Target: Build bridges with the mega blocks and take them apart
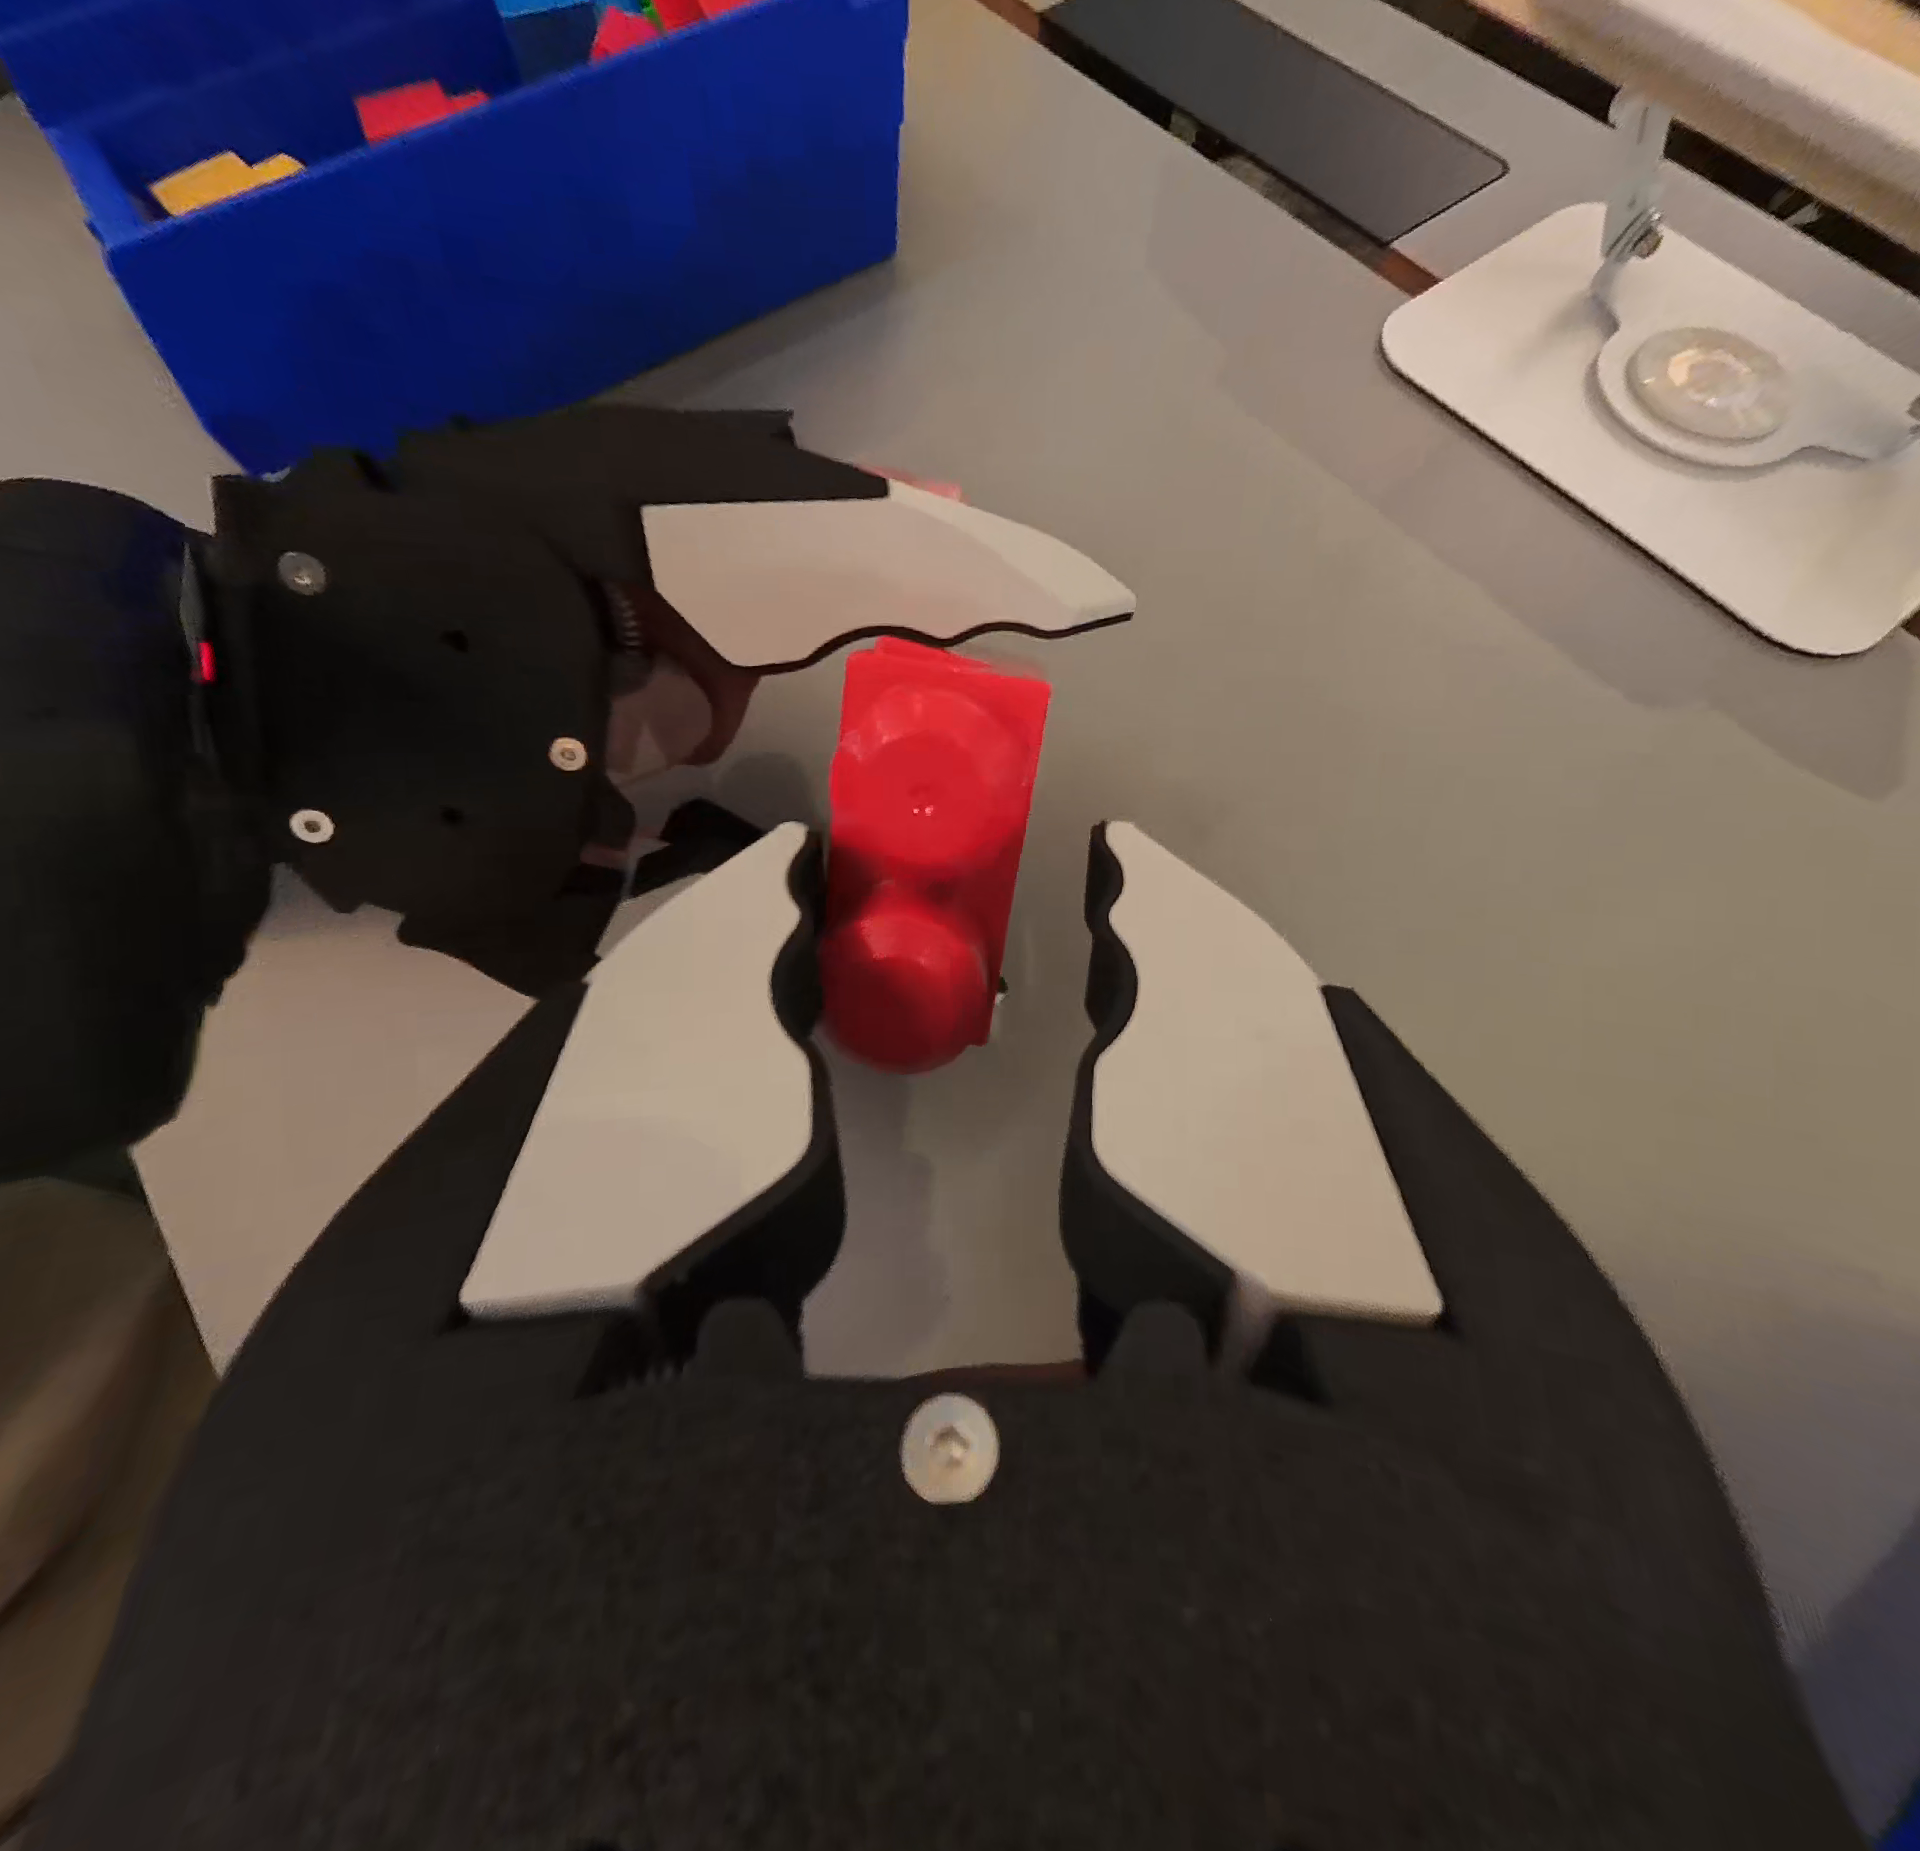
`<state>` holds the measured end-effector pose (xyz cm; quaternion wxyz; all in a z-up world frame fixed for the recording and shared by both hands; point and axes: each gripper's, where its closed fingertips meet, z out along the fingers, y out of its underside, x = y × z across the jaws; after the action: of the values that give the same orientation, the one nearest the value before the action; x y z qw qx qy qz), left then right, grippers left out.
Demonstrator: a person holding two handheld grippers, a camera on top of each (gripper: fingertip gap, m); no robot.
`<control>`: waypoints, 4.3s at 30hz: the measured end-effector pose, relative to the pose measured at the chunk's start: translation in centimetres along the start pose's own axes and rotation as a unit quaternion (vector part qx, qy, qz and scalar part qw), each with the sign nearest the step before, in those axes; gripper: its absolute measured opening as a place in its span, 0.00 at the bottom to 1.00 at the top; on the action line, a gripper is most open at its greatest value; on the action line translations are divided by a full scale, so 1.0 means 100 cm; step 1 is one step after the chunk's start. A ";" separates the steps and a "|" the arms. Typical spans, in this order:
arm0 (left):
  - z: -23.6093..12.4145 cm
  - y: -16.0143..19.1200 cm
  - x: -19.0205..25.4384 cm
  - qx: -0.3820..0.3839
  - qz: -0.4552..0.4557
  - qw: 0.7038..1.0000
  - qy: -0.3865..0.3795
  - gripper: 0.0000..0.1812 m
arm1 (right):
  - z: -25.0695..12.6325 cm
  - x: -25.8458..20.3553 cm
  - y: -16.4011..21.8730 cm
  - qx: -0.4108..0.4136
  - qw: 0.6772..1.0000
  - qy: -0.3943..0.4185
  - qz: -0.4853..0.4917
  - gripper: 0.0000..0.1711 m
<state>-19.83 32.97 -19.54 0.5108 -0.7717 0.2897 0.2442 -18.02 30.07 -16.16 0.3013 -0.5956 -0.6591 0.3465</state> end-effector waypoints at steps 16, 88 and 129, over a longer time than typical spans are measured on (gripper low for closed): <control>-0.014 0.003 -0.008 0.045 -0.082 0.994 0.060 0.52 | 0.003 0.007 -0.007 0.091 0.956 -0.216 0.175 0.20; -0.091 -0.031 -0.009 0.235 -0.280 0.887 0.283 0.00 | -0.028 -0.029 -0.030 0.229 0.854 -0.425 0.195 0.20; -0.089 -0.031 -0.013 0.244 -0.280 0.885 0.283 0.00 | -0.025 -0.037 -0.013 0.190 0.865 -0.426 0.183 0.20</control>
<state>-17.91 25.96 -13.46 0.6266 -0.7079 0.2443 -0.2156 -16.33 26.60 -13.54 0.0296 -0.4315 -0.5239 0.7338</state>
